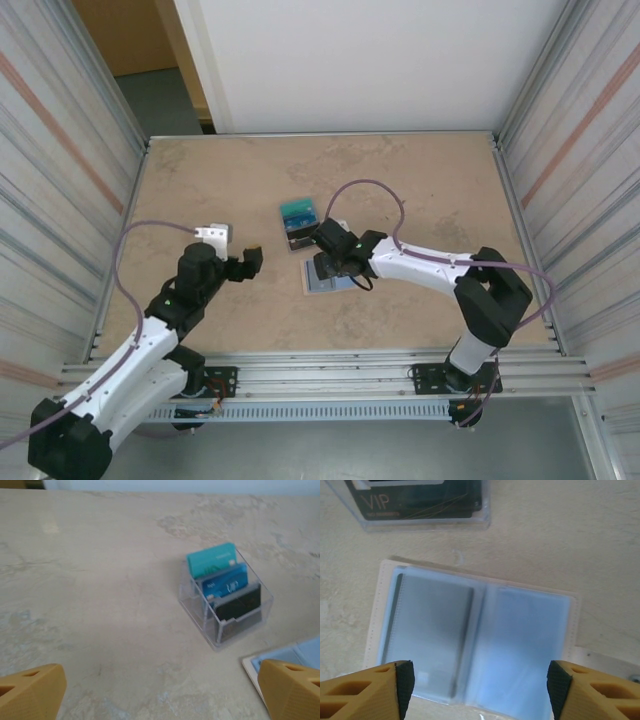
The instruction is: Take the credit cards out of the card holder
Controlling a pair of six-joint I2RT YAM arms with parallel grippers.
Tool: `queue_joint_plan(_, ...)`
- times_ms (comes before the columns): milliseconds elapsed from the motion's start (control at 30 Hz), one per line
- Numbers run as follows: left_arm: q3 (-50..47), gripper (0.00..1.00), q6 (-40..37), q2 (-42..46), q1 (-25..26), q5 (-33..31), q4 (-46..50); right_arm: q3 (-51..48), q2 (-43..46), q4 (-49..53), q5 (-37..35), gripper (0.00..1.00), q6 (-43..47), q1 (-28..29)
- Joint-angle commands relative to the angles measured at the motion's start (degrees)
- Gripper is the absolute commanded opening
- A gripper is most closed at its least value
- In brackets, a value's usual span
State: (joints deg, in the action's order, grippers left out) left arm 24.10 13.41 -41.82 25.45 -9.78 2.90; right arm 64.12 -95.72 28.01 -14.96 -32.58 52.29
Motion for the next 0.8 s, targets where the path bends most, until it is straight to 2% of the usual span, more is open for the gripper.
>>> queue_joint_plan(0, -1.48, 0.99, 5.44, 2.28, -0.58, -6.21, -3.18, 2.45, -2.01, 1.50, 0.27, 0.70, -0.08, 0.83)
queue_joint_plan(400, -3.72, 0.99, 8.21, 2.25, -0.94, -8.59, -5.53, 6.83, -7.78, 3.56, 0.56, 0.54, 1.69, 3.73)
queue_joint_plan(567, -3.53, 0.99, 8.43, 1.52, -0.93, -9.25, -4.71, 7.72, -9.83, 2.84, 3.18, 0.54, 1.72, 3.78)
queue_joint_plan(767, -3.27, 0.99, 9.26, 1.00, -0.94, -9.63, -3.88, 8.14, -11.65, 2.78, 5.44, 0.58, 1.02, 3.80)
